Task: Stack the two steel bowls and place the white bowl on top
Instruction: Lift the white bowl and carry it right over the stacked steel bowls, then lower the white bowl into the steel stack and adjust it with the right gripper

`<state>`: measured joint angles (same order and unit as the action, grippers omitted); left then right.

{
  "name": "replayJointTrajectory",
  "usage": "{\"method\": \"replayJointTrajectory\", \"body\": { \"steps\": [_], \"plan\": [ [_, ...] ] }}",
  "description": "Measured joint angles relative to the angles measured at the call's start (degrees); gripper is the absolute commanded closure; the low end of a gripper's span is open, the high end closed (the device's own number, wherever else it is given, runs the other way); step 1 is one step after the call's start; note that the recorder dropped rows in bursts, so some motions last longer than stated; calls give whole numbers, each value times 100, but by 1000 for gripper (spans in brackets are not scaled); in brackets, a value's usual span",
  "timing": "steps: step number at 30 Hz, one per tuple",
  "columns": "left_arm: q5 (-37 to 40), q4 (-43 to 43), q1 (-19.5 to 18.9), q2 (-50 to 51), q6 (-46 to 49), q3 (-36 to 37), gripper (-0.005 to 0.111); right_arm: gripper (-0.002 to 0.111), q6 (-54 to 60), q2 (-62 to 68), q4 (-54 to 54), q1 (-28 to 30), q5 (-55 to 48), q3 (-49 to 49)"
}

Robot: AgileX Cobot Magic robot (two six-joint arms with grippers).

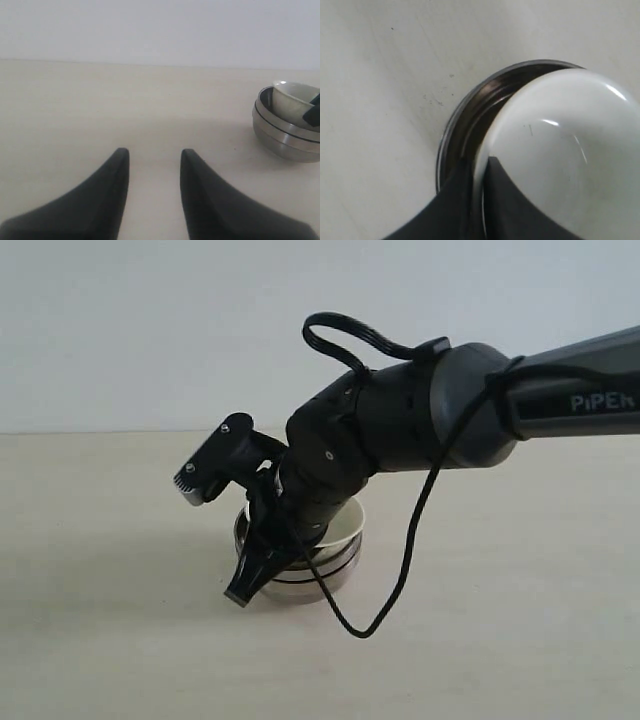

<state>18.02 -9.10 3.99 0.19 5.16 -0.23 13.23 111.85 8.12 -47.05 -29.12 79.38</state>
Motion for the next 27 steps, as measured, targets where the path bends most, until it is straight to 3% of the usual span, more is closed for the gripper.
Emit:
{"method": "replayJointTrajectory", "body": {
  "steps": [3, 6, 14, 17, 20, 27],
  "plan": [
    [0, 0, 0, 0, 0, 0, 74, 79, 0, 0, -58, 0, 12, 0],
    [0, 0, 0, 0, 0, 0, 74, 67, 0, 0, -81, 0, 39, 0],
    [0, 0, 0, 0, 0, 0, 74, 68, -149, -93, -94, 5, 211, 0],
    [0, 0, 0, 0, 0, 0, 74, 81, -316, -324, -120, 5, 195, 0],
    [0, 0, 0, 0, 0, 0, 74, 108, -509, -561, -163, 5, -5, 0],
    [0, 0, 0, 0, 0, 0, 74, 108, -809, -674, -295, 5, -732, -125]
  ]
}}
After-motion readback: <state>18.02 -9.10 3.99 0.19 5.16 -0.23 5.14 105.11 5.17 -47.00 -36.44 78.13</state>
